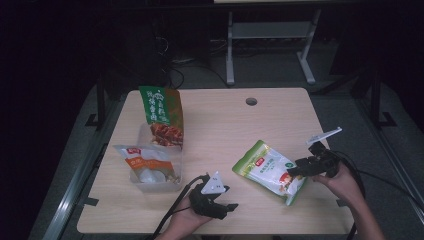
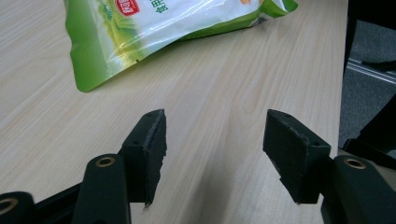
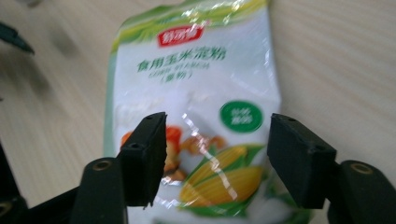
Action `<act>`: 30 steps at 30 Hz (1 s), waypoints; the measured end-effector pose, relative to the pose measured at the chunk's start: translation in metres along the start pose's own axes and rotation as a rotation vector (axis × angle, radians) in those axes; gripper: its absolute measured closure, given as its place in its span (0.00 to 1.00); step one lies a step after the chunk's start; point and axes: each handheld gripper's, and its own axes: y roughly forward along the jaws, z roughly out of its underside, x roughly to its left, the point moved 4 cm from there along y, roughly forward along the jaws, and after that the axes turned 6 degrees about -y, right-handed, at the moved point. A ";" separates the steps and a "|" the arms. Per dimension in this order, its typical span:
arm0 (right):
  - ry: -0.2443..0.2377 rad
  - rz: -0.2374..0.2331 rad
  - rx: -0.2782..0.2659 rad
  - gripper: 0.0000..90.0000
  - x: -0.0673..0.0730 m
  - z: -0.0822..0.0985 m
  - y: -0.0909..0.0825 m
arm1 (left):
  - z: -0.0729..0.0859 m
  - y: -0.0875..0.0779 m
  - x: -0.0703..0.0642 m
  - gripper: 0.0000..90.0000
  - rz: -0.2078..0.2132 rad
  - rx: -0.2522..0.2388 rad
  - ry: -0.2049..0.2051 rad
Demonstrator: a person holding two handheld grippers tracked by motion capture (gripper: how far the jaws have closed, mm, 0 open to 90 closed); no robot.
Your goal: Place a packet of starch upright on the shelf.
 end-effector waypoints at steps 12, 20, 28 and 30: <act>0.011 0.056 -0.030 0.44 -0.023 -0.019 0.021 | -0.008 0.014 0.000 0.62 0.015 0.012 0.006; 0.001 -0.005 0.013 0.46 -0.031 -0.046 0.050 | -0.013 0.023 -0.001 0.59 0.014 0.014 0.009; 0.012 -0.087 0.019 0.85 -0.035 -0.046 0.062 | -0.013 0.025 0.003 0.55 0.014 0.016 -0.015; 0.005 -0.090 0.023 0.94 -0.035 -0.045 0.060 | -0.013 0.027 0.004 0.53 0.017 0.012 -0.030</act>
